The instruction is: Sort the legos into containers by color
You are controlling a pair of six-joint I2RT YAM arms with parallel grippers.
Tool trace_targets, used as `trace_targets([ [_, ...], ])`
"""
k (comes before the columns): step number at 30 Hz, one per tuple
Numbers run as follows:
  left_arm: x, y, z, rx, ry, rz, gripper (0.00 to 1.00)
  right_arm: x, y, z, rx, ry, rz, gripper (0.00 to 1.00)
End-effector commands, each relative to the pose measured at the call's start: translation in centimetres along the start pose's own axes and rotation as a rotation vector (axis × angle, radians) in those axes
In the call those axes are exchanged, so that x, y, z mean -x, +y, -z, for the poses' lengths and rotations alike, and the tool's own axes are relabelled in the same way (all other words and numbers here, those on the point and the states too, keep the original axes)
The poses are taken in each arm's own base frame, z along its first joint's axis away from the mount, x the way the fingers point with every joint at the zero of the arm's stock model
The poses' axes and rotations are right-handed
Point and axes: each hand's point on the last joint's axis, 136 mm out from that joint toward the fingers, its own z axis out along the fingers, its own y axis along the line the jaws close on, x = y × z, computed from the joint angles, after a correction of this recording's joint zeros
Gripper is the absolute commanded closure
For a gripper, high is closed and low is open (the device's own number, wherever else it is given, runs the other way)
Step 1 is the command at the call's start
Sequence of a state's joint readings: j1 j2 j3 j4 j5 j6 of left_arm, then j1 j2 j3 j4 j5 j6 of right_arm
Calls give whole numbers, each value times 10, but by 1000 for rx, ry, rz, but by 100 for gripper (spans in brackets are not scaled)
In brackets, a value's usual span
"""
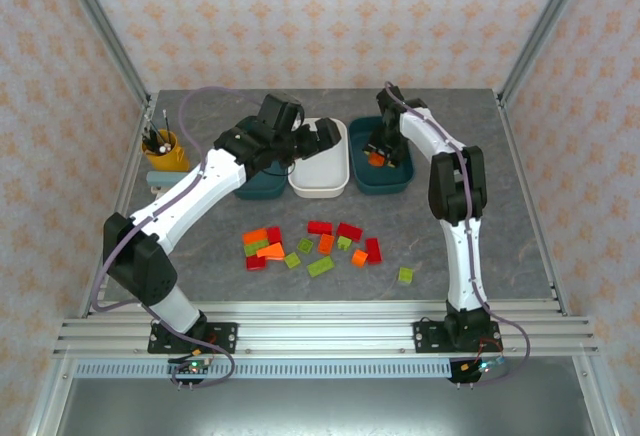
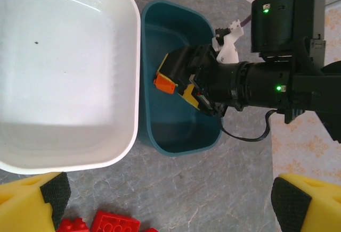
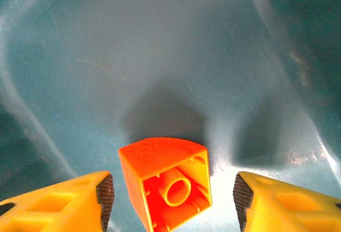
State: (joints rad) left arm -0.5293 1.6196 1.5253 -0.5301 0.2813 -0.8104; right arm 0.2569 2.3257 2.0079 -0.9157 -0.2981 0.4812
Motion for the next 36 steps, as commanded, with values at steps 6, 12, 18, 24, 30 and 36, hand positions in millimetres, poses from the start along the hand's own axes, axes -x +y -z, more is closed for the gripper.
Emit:
trace_targets([
  [6, -22, 47, 40, 166, 9, 2, 2, -14, 22, 131, 80, -221, 147, 36],
  [12, -65, 114, 69, 339, 57, 36, 2, -87, 16, 163, 161, -239, 282, 36],
  [18, -113, 145, 84, 343, 152, 70, 4, -173, 0, 178, 272, -209, 479, 35],
  [24, -167, 151, 77, 361, 312, -102, 11, -237, -27, 167, 296, -108, 542, 35],
  [30, -209, 161, 54, 405, 378, -37, 21, -260, -42, 162, 290, -103, 523, 35],
  [36, -195, 135, 26, 363, 325, -7, 26, -265, -51, 162, 282, -114, 503, 35],
])
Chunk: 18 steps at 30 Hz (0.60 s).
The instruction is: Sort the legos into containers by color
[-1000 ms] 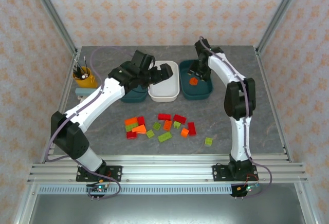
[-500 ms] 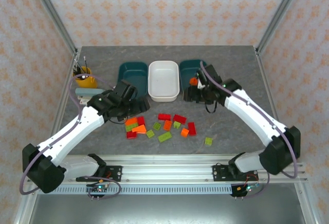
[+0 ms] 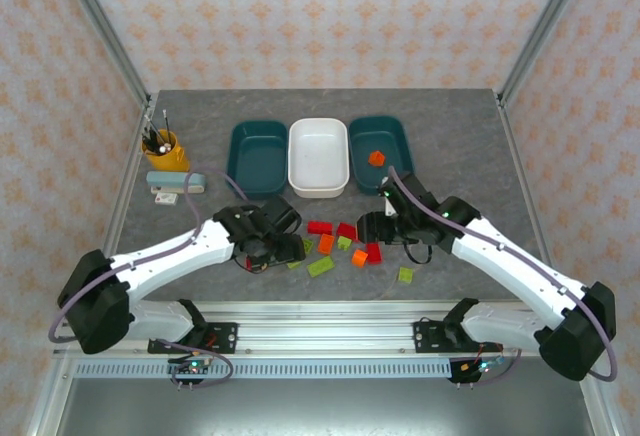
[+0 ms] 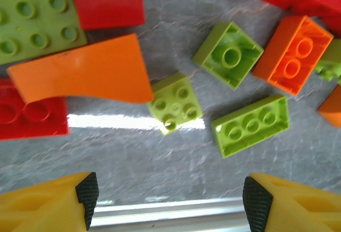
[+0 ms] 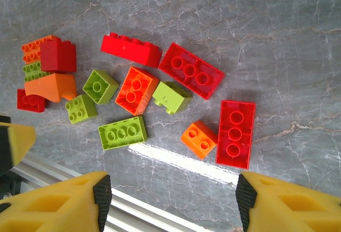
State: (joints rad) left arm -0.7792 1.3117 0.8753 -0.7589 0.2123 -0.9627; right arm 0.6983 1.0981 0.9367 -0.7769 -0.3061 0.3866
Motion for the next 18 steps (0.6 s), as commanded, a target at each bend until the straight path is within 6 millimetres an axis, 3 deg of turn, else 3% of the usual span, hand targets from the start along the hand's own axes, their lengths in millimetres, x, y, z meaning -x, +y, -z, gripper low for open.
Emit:
trace_targets([
  [1, 26, -38, 9, -49, -63, -30, 28, -2, -6, 5, -21, -33, -27, 35],
  [7, 32, -38, -6, 141, 55, -364, 46, -7, -11, 14, -15, -61, -29, 35],
  [11, 32, -39, -12, 165, 96, -506, 47, -7, -7, 25, 33, -104, -6, 33],
  [18, 33, -34, -31, 206, 124, -560, 44, -4, 4, 44, 141, -199, -17, 26],
])
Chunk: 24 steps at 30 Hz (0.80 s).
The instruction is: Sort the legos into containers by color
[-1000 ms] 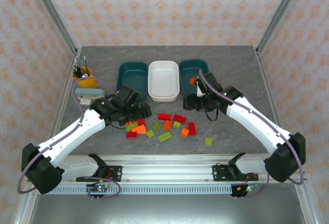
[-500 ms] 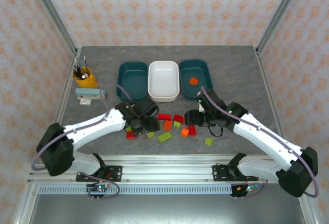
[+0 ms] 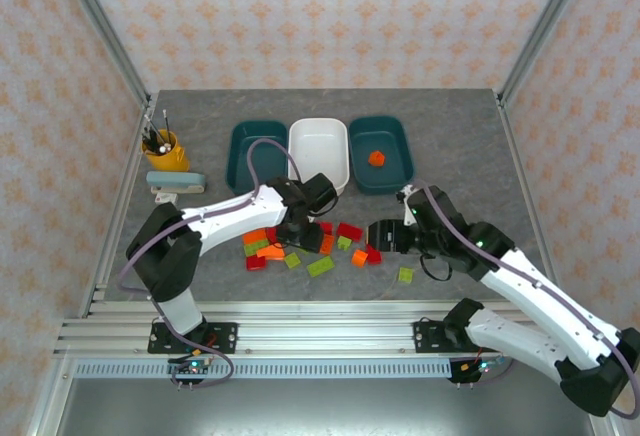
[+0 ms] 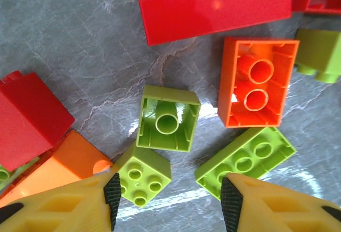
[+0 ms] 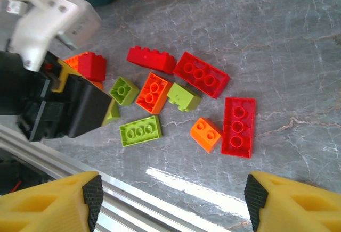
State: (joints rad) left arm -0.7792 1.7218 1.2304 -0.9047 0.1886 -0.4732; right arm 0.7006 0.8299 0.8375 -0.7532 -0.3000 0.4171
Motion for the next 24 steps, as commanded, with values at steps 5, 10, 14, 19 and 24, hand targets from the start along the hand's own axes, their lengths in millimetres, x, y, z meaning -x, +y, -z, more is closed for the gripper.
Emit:
trace_targets([
  [5, 4, 2, -13, 45, 19, -98, 44, 1, 2, 0, 24, -30, -46, 25],
  [10, 5, -1, -24, 39, 36, -113, 44, 3, 0, -2, 12, -36, -57, 24],
  [14, 8, 0, -29, 48, 35, -111, 44, 3, 0, -4, 5, -30, -57, 24],
  [19, 14, -2, -37, 53, 34, -119, 47, 3, 0, -8, 7, -23, -62, 24],
  [24, 21, -2, -42, 61, 21, -116, 58, 4, 1, -10, 4, -16, -59, 25],
])
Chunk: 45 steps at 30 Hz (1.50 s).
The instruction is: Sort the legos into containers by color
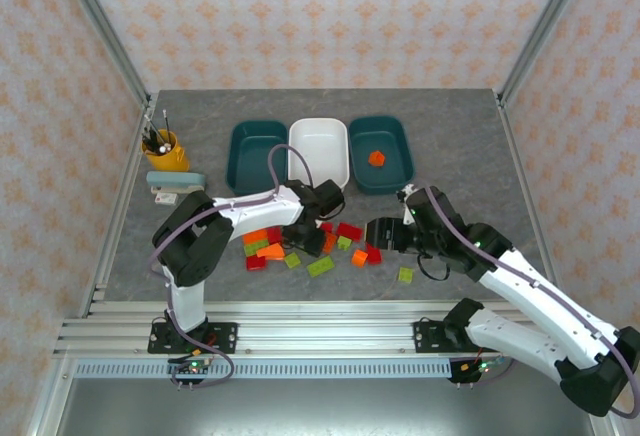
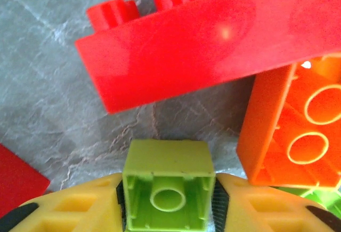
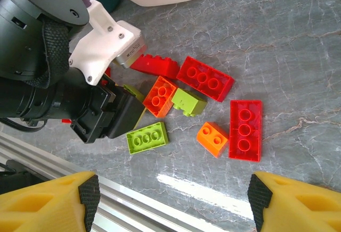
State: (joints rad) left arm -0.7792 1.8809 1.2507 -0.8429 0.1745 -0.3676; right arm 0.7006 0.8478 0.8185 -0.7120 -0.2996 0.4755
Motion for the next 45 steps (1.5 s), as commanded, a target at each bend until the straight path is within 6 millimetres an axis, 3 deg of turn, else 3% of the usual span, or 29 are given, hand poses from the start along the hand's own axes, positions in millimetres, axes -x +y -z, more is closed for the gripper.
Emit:
trace_targets([
  [1, 15, 1, 3, 17, -43, -8, 62, 3, 2, -3, 1, -12, -1, 25],
  [6, 17, 8, 7, 44, -58, -2, 72, 7, 6, -3, 10, -19, 4, 25],
  [11, 21, 29, 41, 70, -108, 58, 72, 25, 19, 6, 28, -65, 13, 25],
  [15, 38, 68, 79, 31, -181, 216, 72, 56, 46, 11, 99, -143, 35, 25],
  [19, 65, 112, 101, 15, -244, 350, 72, 88, 78, 1, 185, -208, 40, 25],
  [23, 99, 153, 101, 22, -261, 471, 72, 127, 102, -12, 235, -307, 30, 25],
  [29, 144, 203, 69, 27, -229, 614, 72, 165, 119, -31, 236, -337, 8, 24],
  [36, 170, 223, 39, 50, -176, 622, 68, 168, 100, -46, 198, -278, -59, 24],
  [39, 171, 225, 31, 51, -156, 621, 55, 162, 87, -48, 160, -255, -76, 24],
  [42, 170, 226, 37, 54, -160, 617, 48, 158, 74, -47, 120, -238, -89, 24],
  [45, 171, 226, 56, 53, -200, 617, 43, 154, 62, -42, 68, -229, -79, 24],
])
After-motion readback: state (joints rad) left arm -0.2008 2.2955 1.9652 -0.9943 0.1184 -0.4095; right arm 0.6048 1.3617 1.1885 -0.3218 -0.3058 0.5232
